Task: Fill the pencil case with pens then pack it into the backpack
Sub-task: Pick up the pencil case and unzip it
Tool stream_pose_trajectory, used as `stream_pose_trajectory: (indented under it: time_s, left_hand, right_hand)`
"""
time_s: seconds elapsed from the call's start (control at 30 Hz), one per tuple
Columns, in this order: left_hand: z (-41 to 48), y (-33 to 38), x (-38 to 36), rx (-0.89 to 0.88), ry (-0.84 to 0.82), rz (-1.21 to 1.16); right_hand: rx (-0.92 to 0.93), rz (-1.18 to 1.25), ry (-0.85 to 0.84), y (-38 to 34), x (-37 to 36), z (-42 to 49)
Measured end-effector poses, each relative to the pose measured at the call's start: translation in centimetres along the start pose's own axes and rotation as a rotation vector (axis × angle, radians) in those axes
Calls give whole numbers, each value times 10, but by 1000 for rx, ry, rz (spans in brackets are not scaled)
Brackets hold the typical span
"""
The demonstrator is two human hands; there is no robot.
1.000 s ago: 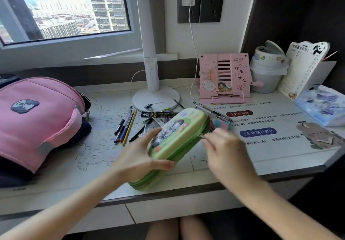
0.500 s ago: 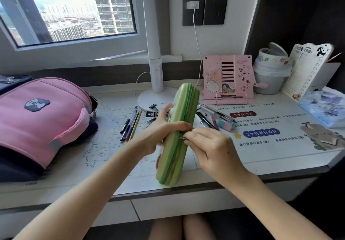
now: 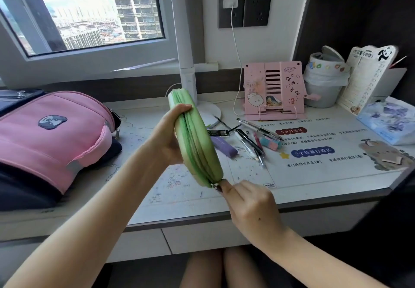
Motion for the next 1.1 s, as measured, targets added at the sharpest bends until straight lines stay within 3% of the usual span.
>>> stream_pose_trajectory:
  time_s: [0.07,0.17,0.27,0.33,0.43,0.5,0.63,0.87,0.97,1.1]
  left_hand:
    - [-1,16,4,-140,69,306]
    - [-10,36,4,-373,228,1160]
    - [-7,0,-11,-383,116,1732]
    - [-5,-34,-21,-358,8,1909]
    - [0,-60,-30,-329,-98,1960]
    - [3,-57,-27,-288,-130,1885]
    - [-1,-52,-17,-224,-223,1800]
    - [-26,-51,22,-298,-149,1948]
    - [-35,-45,32,-263,-194,1828]
    - [-33,-32,38,-218,-238,1621]
  right_hand:
    - [-91,89,-31,12,-5,-3]
    - [-395,261,18,54,10,-7]
    - [-501,287,11,82,20,-4]
    - [-472,335,-188,88,7,1]
    - [-335,333,-606,84,-30,-7]
    - [-283,344,-729,86,-46,-13]
    - [-272,431,-746,96,-53,-3]
    - [-165,375,-851,96,-52,5]
    - [-157,428,-938,95,-58,4]
    - [-323,649,-1067,110,-60,16]
Point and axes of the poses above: each hand's wrist, its own z-axis towards the middle knuckle, its own x-axis out of the back of the hand, y = z × x, the point moved 8 cm from there along z, towards the middle knuckle, and after that the axes turned 6 degrees about z, right-handed, at the moved point
